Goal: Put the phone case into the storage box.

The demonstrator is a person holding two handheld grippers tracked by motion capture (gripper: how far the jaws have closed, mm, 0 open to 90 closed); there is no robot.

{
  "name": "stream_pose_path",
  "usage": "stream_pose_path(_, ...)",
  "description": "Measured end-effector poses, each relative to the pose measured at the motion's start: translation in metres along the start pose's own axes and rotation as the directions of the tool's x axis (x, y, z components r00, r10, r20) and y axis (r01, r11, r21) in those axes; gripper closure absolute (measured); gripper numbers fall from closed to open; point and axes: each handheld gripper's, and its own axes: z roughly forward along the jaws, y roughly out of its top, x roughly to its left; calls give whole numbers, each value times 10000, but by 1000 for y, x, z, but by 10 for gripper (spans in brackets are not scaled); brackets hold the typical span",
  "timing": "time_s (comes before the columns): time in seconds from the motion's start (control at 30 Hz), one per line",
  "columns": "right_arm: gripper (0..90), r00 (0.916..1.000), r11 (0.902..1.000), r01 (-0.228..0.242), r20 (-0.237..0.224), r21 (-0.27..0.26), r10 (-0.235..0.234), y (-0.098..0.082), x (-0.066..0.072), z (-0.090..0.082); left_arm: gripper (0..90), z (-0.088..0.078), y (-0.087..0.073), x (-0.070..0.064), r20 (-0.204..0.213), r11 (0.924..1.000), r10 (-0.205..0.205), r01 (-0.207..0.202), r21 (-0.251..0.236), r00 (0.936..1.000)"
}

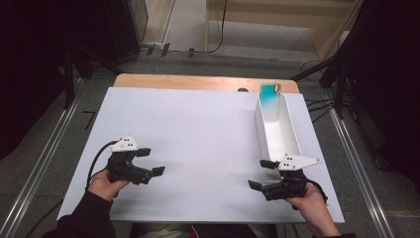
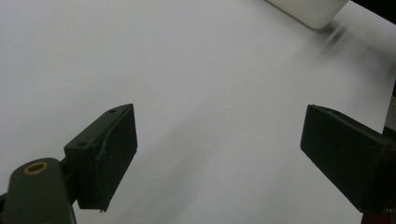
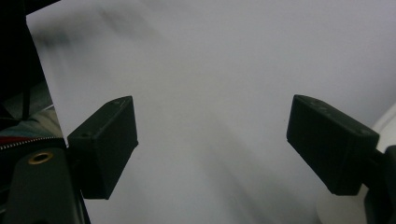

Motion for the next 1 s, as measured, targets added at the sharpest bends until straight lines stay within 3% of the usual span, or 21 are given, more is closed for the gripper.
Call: stream_pose_path(1.0, 151, 10000, 10000, -59, 34, 10, 59, -2, -3, 1, 107, 0, 0, 0, 72, 9999, 81, -81, 95, 9999)
